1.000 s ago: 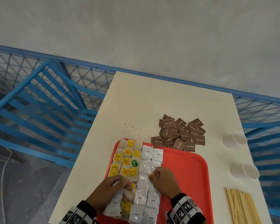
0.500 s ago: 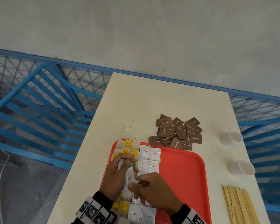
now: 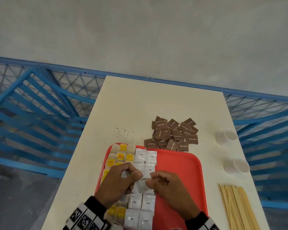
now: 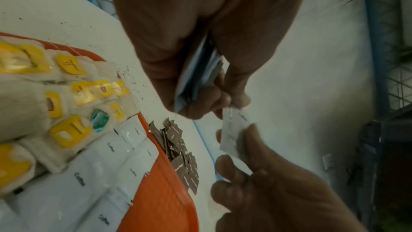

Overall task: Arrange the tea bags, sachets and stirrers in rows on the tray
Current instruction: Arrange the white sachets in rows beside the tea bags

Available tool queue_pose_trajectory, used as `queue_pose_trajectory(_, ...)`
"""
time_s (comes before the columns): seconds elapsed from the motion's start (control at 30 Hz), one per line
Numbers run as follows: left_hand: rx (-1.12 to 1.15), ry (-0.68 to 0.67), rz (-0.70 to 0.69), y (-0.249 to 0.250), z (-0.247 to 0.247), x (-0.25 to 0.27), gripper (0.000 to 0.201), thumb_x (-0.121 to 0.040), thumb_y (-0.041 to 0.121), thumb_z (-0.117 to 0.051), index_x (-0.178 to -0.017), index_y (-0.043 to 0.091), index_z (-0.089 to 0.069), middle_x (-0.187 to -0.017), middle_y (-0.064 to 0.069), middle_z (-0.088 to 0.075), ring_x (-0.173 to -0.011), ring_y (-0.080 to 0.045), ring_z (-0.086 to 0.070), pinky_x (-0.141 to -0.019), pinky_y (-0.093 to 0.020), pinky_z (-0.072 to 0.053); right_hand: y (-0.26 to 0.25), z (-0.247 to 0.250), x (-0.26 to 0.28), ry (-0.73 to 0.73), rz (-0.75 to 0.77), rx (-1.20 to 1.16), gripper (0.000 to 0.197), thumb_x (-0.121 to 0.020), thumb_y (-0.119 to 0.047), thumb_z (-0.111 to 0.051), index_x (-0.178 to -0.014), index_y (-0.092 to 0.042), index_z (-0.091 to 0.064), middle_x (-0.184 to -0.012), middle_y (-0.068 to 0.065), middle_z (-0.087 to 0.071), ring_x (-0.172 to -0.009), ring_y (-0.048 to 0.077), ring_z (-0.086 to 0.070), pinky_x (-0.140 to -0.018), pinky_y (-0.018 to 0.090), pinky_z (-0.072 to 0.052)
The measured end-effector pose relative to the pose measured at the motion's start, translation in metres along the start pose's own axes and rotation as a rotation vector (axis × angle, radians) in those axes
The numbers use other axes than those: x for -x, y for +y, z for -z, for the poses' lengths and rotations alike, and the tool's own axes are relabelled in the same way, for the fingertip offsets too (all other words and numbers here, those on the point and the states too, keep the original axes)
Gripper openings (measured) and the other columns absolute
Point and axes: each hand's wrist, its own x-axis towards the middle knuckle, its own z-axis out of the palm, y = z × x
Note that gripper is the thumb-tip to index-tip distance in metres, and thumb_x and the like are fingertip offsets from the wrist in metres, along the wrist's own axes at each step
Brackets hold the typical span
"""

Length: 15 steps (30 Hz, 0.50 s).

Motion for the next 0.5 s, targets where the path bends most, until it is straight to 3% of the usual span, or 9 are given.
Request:
queue_pose_trajectory(0.13, -0.08, 0.018, 0.015, 0.013, -0.005, -0.008, 0.029, -0.074, 0.036, -0.08, -0.064, 0.016, -0.063, -0.055, -0.007, -0.058, -0.047, -0.018, -0.046, -0.048, -0.029, -0.041, -0.006, 0.014, -0.002, 0.046, 0.068, 0.011, 0.013, -0.087, -0.023, -0.071, -0.084, -0.012, -0.077, -0.067, -0.006, -0.068, -0.059, 0.001, -0.054, -0.059, 0.013, -0.042)
queue_pose_trajectory(0.27, -0.098, -0.032, 0.01, 0.023, -0.009, -0.021, 0.027, -0.08, 0.028, -0.08, -0.069, 0.009, -0.064, -0.056, -0.007, -0.058, -0.047, -0.017, -0.048, -0.047, -0.028, -0.042, -0.013, 0.023, -0.014, 0.07, 0.068, -0.014, 0.009, -0.083, -0.021, -0.076, -0.087, -0.012, -0.076, -0.081, 0.007, -0.075, -0.071, 0.01, -0.064, -0.068, 0.022, -0.051)
queue_pose_trajectory(0.33, -0.104, -0.019, 0.0, 0.022, -0.011, -0.024, 0.027, -0.083, 0.027, -0.078, -0.071, 0.008, -0.064, -0.059, -0.008, -0.061, -0.05, -0.018, -0.051, -0.048, -0.028, -0.043, -0.012, 0.027, -0.02, 0.09, 0.073, -0.026, 0.01, -0.083, -0.017, -0.076, -0.088, -0.007, -0.075, -0.08, 0.007, -0.075, -0.068, 0.009, -0.064, -0.065, 0.019, -0.051)
queue_pose_trajectory(0.43, -0.071, 0.106, 0.014, 0.01, -0.006, -0.023, 0.028, -0.087, 0.026, -0.073, -0.073, 0.004, -0.062, -0.063, -0.005, -0.063, -0.053, -0.016, -0.053, -0.049, -0.029, -0.043, 0.013, 0.032, -0.027, 0.136, -0.022, -0.029, 0.011, -0.086, -0.011, -0.073, -0.088, 0.0, -0.074, -0.065, 0.0, -0.07, -0.054, 0.002, -0.057, -0.053, 0.013, -0.043)
queue_pose_trajectory(0.5, -0.091, 0.126, 0.076, -0.003, 0.002, -0.018, 0.028, -0.088, 0.026, -0.072, -0.074, 0.005, -0.061, -0.063, -0.006, -0.064, -0.053, -0.016, -0.054, -0.05, -0.029, -0.043, 0.044, 0.032, -0.031, 0.135, -0.155, 0.012, 0.015, -0.087, -0.01, -0.071, -0.085, 0.005, -0.071, -0.061, 0.001, -0.065, -0.05, 0.003, -0.051, -0.051, 0.015, -0.041)
